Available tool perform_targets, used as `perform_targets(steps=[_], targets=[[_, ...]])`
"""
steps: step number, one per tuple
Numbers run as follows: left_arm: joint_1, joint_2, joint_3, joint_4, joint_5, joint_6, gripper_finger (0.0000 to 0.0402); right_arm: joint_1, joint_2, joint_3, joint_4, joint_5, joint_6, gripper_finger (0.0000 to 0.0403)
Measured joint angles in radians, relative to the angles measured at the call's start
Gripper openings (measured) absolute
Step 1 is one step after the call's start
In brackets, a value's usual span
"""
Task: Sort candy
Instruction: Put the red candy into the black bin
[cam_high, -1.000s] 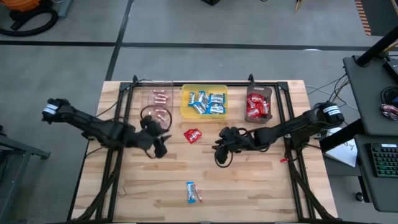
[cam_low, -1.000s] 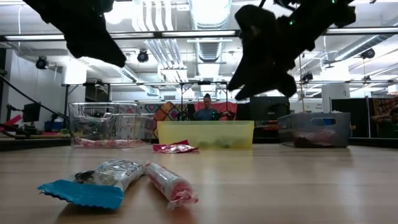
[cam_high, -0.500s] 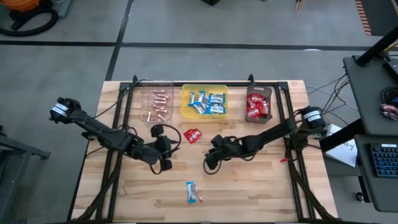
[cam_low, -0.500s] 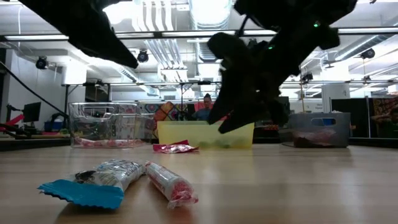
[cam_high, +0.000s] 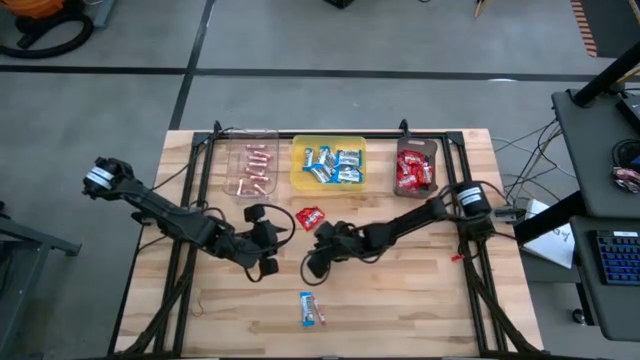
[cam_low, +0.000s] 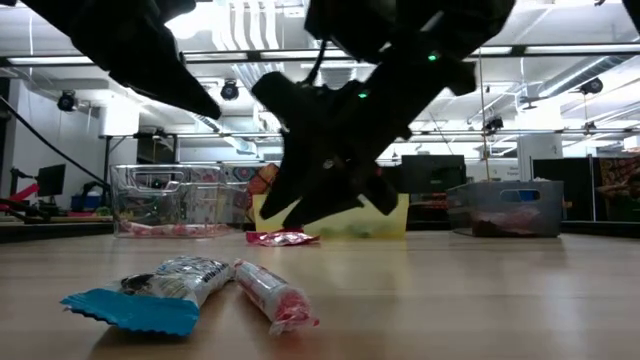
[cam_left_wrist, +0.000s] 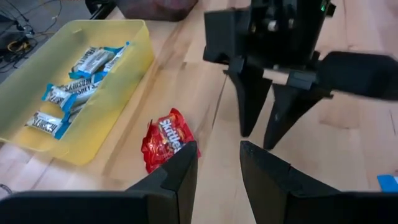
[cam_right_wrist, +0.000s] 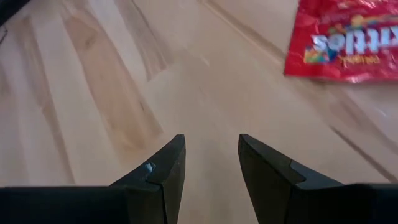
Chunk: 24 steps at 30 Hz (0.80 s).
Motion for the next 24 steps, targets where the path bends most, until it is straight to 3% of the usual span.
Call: perform_targets(steps=[8, 14, 24], targets=[[-0.083, -0.051, 0.000, -0.132, 0.005, -0.171, 0.0105, -0.030, 0.046, 0.059, -0.002, -0.002, -0.070, 0.0143], [-0.173, -0.061, 0.000, -0.138, -0.024, -0.179, 0.0105, -0.050, 0.041, 0.062, 0.002, 0.001, -0.111, 0.0167], [-0.203, -0.063, 0.000, -0.160, -0.055, -0.228, 0.0105, -0.069, 0.042, 0.060, 0.002, 0.121, -0.110, 0.0216]])
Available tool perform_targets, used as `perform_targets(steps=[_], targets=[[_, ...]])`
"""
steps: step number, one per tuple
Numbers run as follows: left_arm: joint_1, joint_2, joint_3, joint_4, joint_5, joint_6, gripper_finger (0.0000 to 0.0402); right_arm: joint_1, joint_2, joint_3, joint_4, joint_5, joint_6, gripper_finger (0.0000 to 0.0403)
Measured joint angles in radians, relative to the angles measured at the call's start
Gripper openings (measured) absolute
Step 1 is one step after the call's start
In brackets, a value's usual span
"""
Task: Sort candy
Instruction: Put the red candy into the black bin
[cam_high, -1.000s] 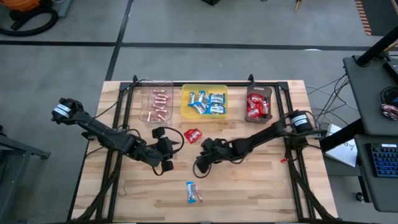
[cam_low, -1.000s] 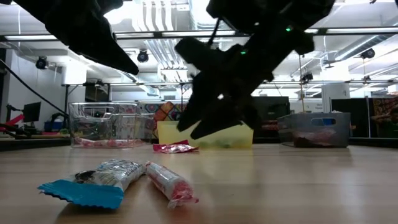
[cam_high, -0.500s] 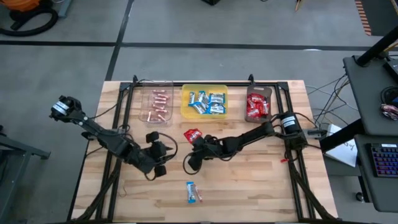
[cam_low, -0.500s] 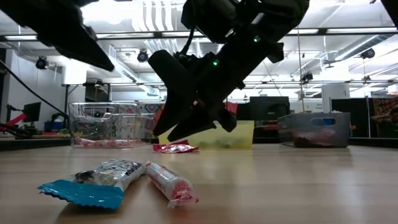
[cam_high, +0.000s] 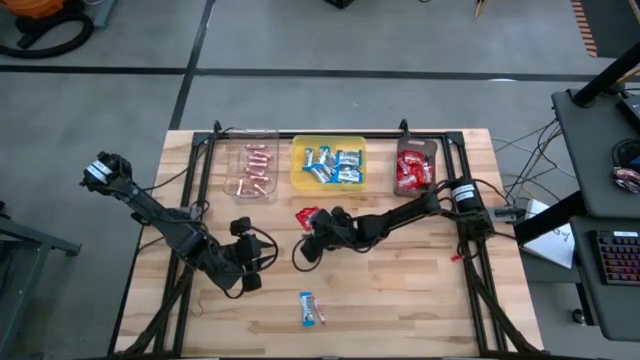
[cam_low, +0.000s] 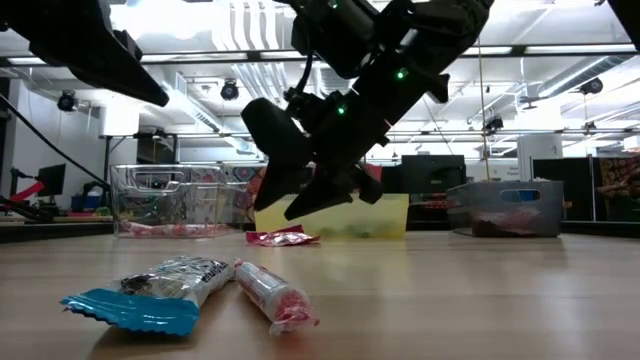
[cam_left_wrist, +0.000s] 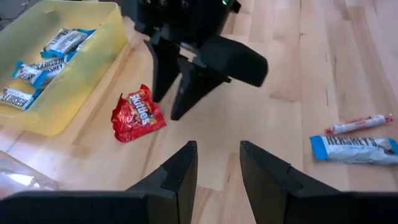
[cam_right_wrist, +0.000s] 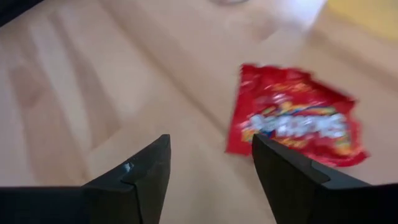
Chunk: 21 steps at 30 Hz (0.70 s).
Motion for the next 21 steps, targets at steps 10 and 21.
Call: perform_targets(steps=[10, 21], targets=[[0.000, 0.000, 0.000, -0.013, -0.046, 0.003, 0.0105, -0.032, 0.041, -0.008, 0.009, 0.124, 0.000, 0.0219], [0.001, 0.006, 0.000, 0.005, -0.131, 0.003, 0.0105, -0.038, 0.157, 0.021, 0.019, 0.141, -0.030, 0.0202]])
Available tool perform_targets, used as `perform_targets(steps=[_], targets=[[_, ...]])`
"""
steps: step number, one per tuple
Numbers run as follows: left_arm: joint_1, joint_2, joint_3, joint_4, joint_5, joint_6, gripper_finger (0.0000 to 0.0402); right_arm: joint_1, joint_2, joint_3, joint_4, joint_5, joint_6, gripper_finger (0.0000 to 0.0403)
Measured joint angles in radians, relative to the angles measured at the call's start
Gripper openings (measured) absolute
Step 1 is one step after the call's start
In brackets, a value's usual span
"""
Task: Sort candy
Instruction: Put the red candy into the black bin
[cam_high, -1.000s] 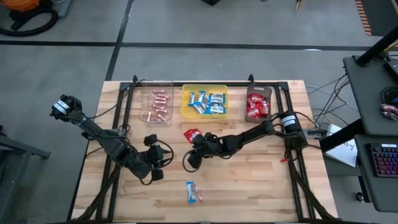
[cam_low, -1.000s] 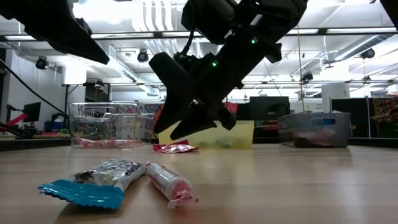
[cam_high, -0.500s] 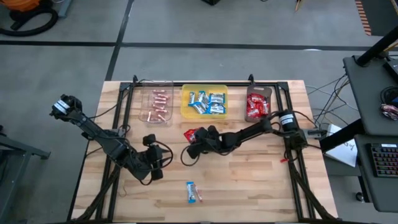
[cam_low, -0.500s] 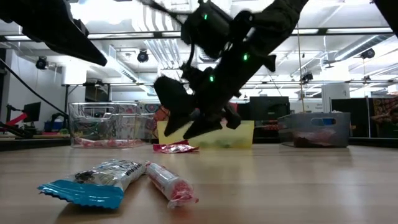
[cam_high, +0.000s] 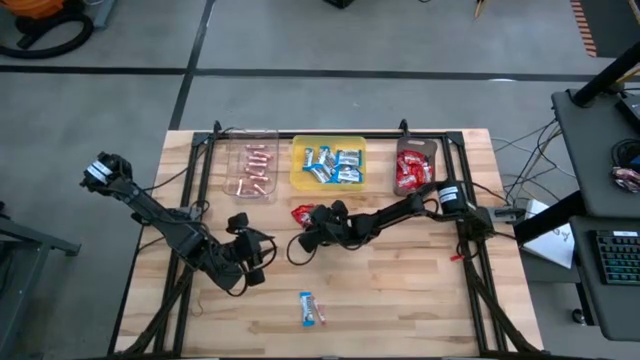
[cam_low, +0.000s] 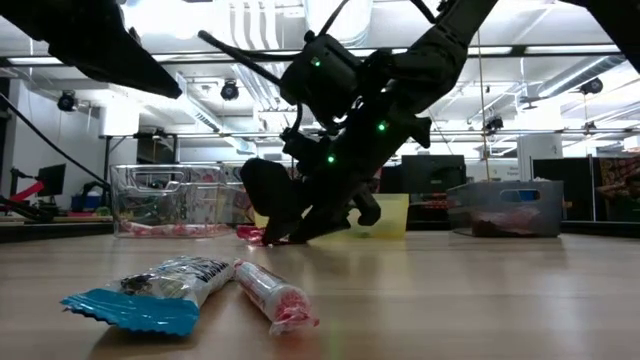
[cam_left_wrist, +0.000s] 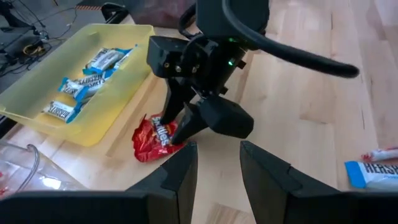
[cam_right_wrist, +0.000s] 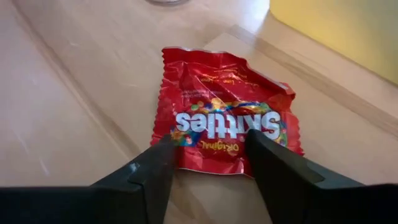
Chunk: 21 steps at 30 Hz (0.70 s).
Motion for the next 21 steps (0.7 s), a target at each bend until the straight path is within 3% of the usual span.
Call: perform_targets(steps=[4, 11, 21], targets=[[0.000, 0.019, -0.001, 0.004, 0.000, 0.000, 0.0105, 0.003, -0.005, -0.002, -0.008, -0.042, -0.002, 0.0148], [0.000, 0.065, -0.002, 0.022, 0.004, -0.002, 0.0105, 0.020, -0.057, -0.006, -0.030, -0.135, -0.118, 0.0021], [0.000, 0.206, -0.002, 0.057, 0.075, 0.000, 0.0100, 0.106, -0.161, -0.010, -0.091, -0.282, -0.143, 0.0009]])
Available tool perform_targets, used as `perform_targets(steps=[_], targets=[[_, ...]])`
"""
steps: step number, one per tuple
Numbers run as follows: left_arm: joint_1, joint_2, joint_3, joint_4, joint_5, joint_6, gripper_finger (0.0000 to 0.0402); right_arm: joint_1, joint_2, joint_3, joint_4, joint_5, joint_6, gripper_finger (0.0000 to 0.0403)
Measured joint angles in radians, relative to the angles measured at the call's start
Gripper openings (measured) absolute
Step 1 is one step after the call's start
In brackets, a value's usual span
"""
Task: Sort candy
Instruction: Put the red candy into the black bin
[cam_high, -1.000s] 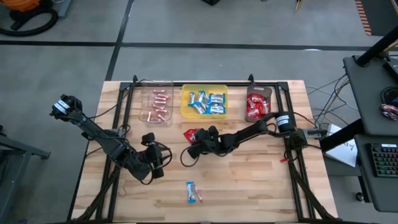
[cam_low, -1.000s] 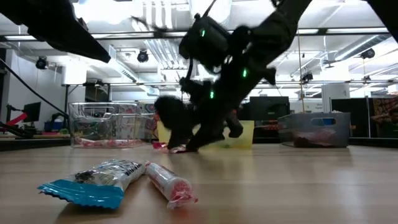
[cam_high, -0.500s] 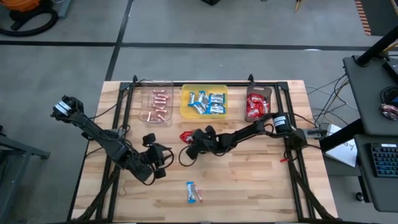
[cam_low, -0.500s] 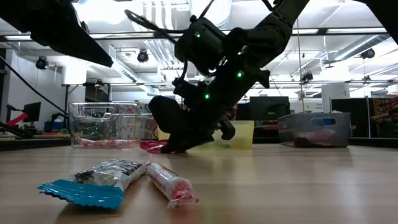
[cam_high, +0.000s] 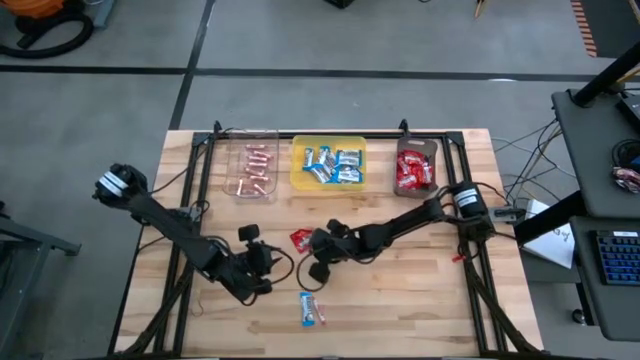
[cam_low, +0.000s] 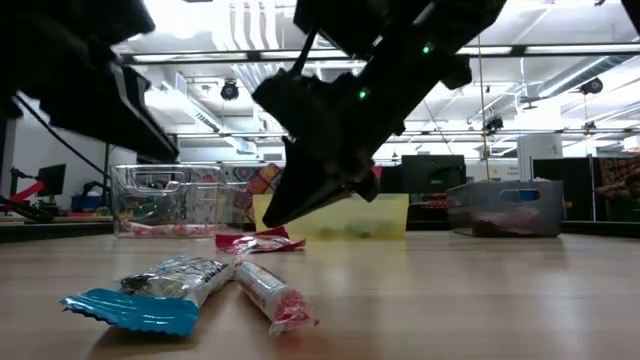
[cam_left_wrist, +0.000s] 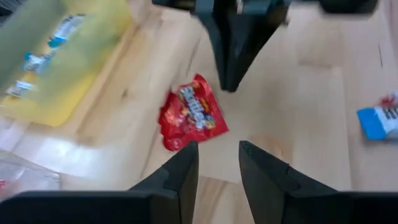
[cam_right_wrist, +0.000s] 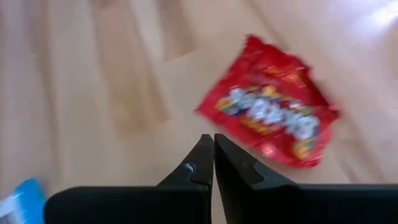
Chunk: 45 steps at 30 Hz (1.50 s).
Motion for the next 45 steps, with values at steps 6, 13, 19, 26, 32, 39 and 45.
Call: perform_targets(steps=[6, 13, 19, 26, 32, 39, 45], targets=[[0.024, 0.115, 0.000, 0.083, 0.007, 0.038, 0.0076, 0.031, -0.028, 0.003, -0.046, -0.072, 0.037, 0.0009], [0.103, 0.235, -0.002, 0.214, 0.086, 0.127, 0.0023, -0.021, -0.073, 0.002, -0.148, -0.095, 0.062, 0.0009], [0.199, 0.301, -0.002, 0.263, 0.120, 0.190, 0.0005, -0.092, -0.079, 0.002, -0.138, -0.094, 0.106, 0.0019], [0.271, 0.340, -0.005, 0.301, 0.177, 0.228, 0.0001, -0.140, -0.078, -0.012, -0.136, -0.146, 0.107, 0.0106], [0.272, 0.360, -0.004, 0.305, 0.176, 0.235, 0.0000, -0.159, -0.077, -0.035, -0.124, -0.146, 0.107, 0.0196], [0.272, 0.361, -0.006, 0.311, 0.180, 0.227, 0.0000, -0.164, -0.024, -0.054, -0.024, -0.139, 0.115, 0.0256], [0.273, 0.362, -0.011, 0.331, 0.184, 0.228, 0.0000, -0.161, 0.022, -0.053, 0.046, -0.132, 0.108, 0.0261]])
